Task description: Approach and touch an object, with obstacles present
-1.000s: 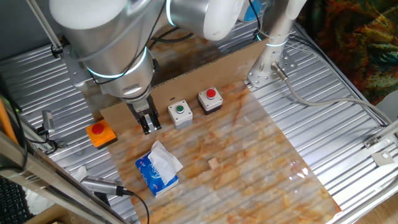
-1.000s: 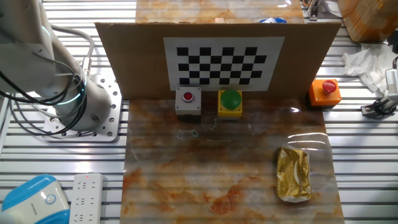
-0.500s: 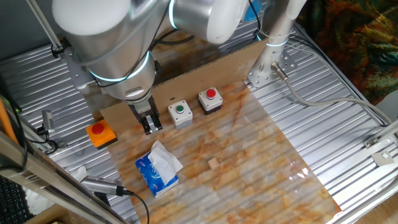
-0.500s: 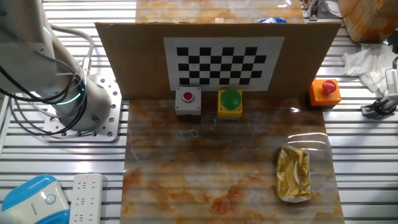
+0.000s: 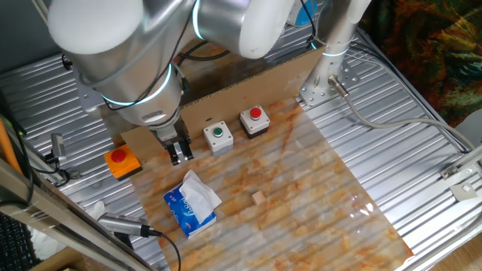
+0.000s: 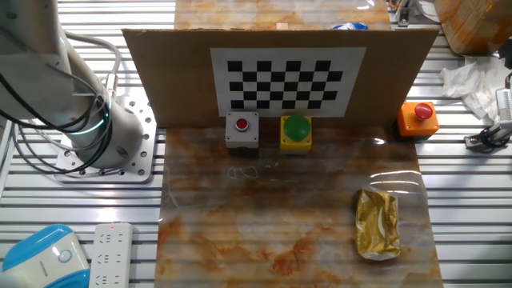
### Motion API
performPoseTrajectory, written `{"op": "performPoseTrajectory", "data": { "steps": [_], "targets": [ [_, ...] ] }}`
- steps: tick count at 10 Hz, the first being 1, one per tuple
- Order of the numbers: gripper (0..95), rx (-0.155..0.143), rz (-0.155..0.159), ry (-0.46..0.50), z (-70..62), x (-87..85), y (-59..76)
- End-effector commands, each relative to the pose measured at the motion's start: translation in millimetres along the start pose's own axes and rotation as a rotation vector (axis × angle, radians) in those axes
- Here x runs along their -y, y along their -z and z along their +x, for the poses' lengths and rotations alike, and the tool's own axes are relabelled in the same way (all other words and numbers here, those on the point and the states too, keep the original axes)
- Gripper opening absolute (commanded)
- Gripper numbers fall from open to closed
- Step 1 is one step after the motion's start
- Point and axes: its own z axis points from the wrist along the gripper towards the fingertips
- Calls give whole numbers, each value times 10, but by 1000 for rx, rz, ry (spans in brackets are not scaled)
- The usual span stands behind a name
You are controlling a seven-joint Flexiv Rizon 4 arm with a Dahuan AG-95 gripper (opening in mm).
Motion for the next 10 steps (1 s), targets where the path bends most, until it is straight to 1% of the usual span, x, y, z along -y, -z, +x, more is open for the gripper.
{"op": "performPoseTrajectory", "data": {
  "steps": [1,2,4,5,6,7,8,10],
  "targets": [
    [0,-13,-27,-20,8,22,-27],
    [0,-9,-28,-19,9,63,-68],
    [0,3,-31,-8,20,164,-195],
    [0,3,-31,-4,24,201,-260],
    [0,6,-29,-3,25,220,-343],
    [0,8,-31,-3,24,225,-384],
    [0,15,-28,0,31,239,-508],
    [0,21,-33,4,29,290,-657]
  ]
}}
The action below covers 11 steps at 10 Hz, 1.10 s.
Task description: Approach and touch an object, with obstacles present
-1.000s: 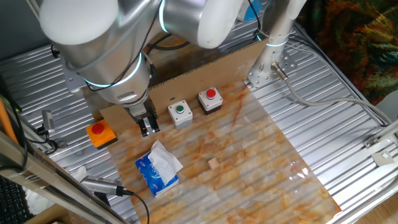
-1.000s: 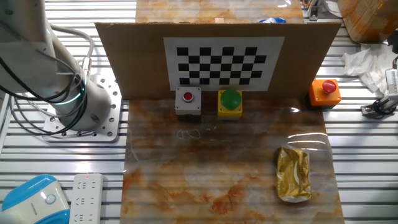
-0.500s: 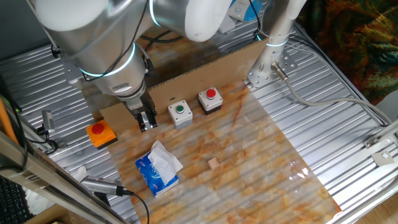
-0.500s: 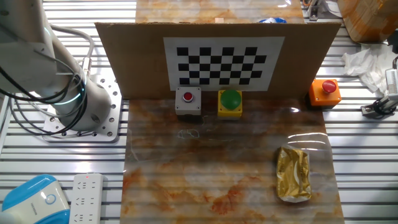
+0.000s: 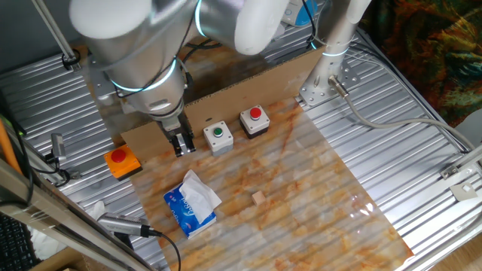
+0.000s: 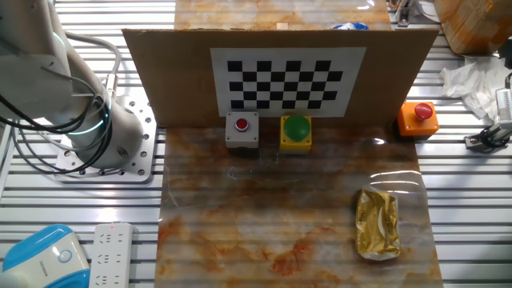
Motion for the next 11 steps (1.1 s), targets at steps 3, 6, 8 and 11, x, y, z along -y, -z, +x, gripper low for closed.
{"op": "performPoseTrajectory", "data": {
  "steps": [3,6,8,11],
  "targets": [
    [0,12,-8,6,35,126,-194],
    [0,26,-12,14,38,204,-402],
    [0,32,-13,13,5,192,-487],
    [0,47,-12,12,-58,156,-680]
  ]
}}
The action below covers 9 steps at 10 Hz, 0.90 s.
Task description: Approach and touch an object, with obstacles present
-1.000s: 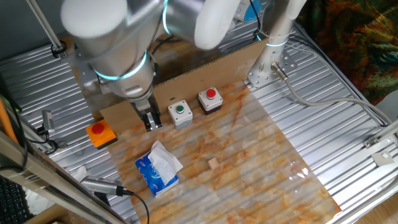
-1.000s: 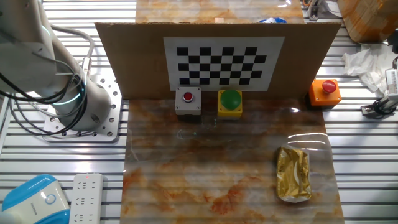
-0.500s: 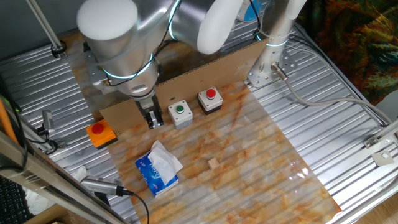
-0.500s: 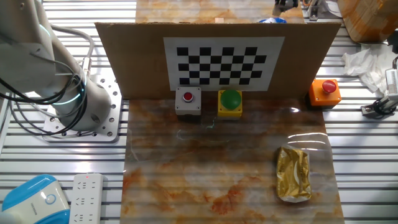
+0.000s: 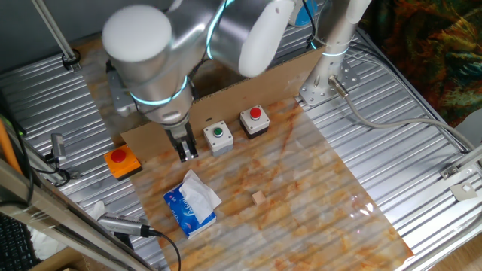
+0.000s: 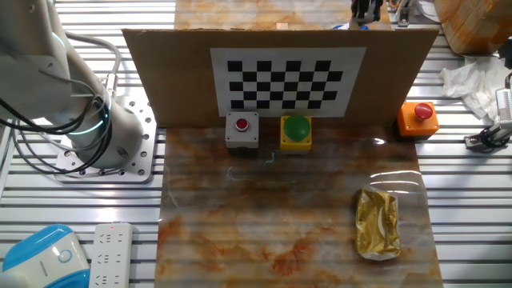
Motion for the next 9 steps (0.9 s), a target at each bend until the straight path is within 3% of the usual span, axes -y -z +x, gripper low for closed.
{"op": "performPoseTrajectory", "data": {
  "steps": [1,6,9],
  "targets": [
    [0,14,-1,-3,-24,-28,-111],
    [0,46,9,-10,-62,-109,-442],
    [0,56,4,-12,-47,-104,-554]
  ]
}}
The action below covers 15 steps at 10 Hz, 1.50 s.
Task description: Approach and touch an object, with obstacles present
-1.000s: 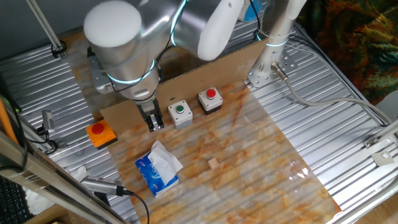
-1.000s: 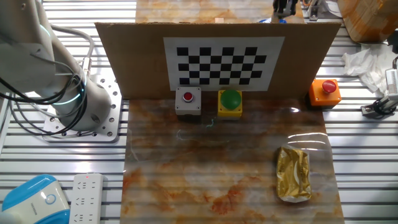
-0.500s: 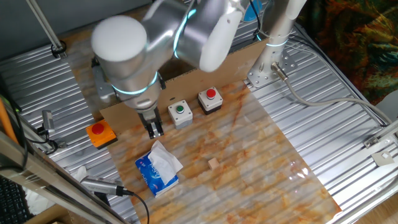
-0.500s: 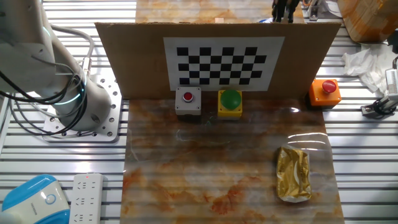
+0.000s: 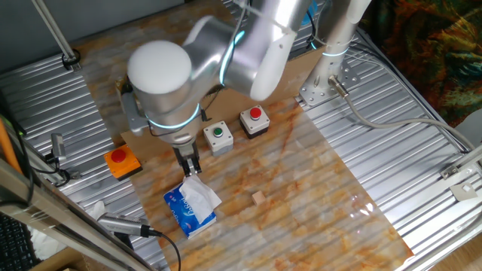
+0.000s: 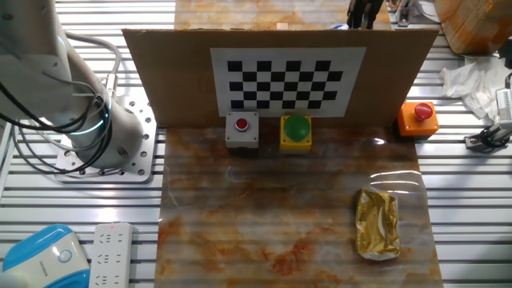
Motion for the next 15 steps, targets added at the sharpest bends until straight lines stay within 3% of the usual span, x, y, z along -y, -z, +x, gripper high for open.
{"op": "performPoseTrajectory", "data": {
  "steps": [1,9,15],
  "targets": [
    [0,5,-8,-2,16,5,-16],
    [0,55,11,-3,57,-26,-413],
    [0,64,3,1,11,-56,-417]
  ]
}}
